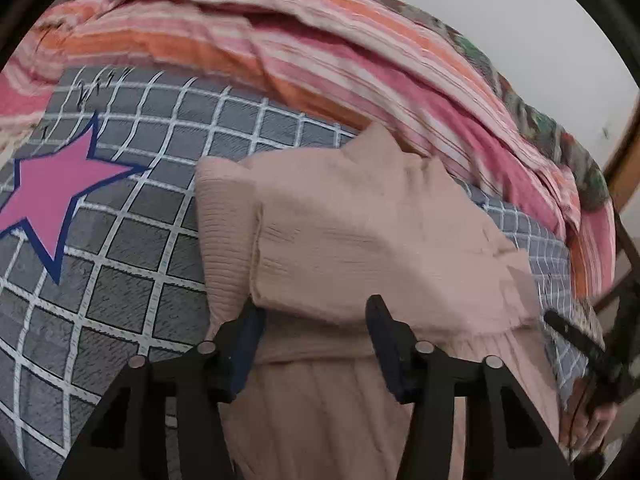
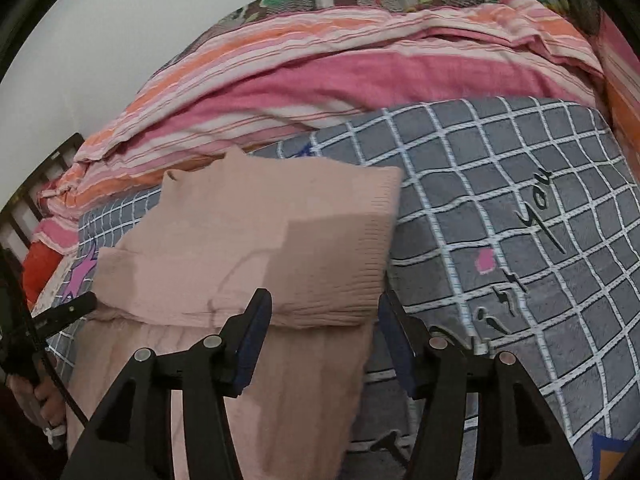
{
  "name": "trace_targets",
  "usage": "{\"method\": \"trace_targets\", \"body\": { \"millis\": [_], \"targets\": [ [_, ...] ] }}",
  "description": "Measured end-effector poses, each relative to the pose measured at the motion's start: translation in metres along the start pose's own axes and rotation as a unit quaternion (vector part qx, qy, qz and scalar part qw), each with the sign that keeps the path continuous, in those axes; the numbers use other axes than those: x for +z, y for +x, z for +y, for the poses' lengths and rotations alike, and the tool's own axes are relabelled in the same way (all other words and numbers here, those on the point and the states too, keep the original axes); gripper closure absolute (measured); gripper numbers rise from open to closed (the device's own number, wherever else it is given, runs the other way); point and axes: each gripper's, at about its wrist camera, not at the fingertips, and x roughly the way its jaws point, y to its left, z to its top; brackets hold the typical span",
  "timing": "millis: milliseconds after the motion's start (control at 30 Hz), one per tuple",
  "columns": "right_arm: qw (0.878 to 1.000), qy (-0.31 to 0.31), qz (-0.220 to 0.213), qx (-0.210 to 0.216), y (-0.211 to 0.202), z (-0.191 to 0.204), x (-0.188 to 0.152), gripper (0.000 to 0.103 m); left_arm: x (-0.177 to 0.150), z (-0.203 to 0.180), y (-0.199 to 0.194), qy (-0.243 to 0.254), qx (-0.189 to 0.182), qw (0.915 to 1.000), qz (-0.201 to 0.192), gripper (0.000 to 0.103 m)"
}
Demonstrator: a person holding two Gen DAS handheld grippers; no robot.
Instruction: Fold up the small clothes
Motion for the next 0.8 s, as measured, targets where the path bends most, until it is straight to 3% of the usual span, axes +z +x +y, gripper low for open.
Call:
{"method": "trace_targets", "body": {
  "millis": [133, 200, 233, 267, 367, 467, 600, 733, 800],
  "targets": [
    [1.0, -0.016, 0.007, -0.009, 0.004, -0.002, -0.001, 0.048, 0.006, 0.002, 0.007, -0.033, 0.004, 0.9994, -0.008, 0.054],
    [1.0, -0.015, 0.013, -0.011, 0.009, -0.001, 0.003, 0.048, 0.009, 0.004, 0.009, -0.041, 0.013, 0.9989, -0.021, 0.07],
    [1.0, -0.014, 0.013, -0.013, 0.011, 0.0, 0.005, 0.048, 0.01, 0.005, 0.009, -0.044, 0.013, 0.9985, -0.03, 0.096],
    [1.0, -0.013, 0.011, -0.015, 0.013, 0.0, 0.008, 0.048, 0.009, 0.007, 0.001, -0.049, -0.001, 0.9971, -0.058, 0.097],
    [1.0, -0.022, 0.006, -0.019, 0.015, 0.001, 0.013, 0.048, 0.009, 0.005, -0.019, -0.039, 0.012, 0.994, -0.101, 0.097],
    [0.999, -0.028, -0.005, -0.025, 0.017, 0.004, 0.016, 0.048, 0.003, 0.009, -0.008, -0.038, 0.042, 0.9957, -0.074, 0.097],
    [0.998, -0.018, 0.037, -0.043, 0.039, -0.001, 0.016, 0.048, 0.003, 0.019, 0.0, -0.054, 0.038, 0.9971, -0.038, 0.093],
    [0.999, -0.006, 0.003, -0.053, 0.027, -0.004, 0.02, 0.048, 0.005, 0.016, -0.007, -0.032, 0.071, 0.9957, -0.051, 0.077],
    [0.998, -0.009, 0.004, -0.069, 0.03, -0.003, 0.022, 0.048, 0.005, 0.013, -0.001, -0.015, 0.099, 0.9943, -0.037, 0.072]
  ]
}}
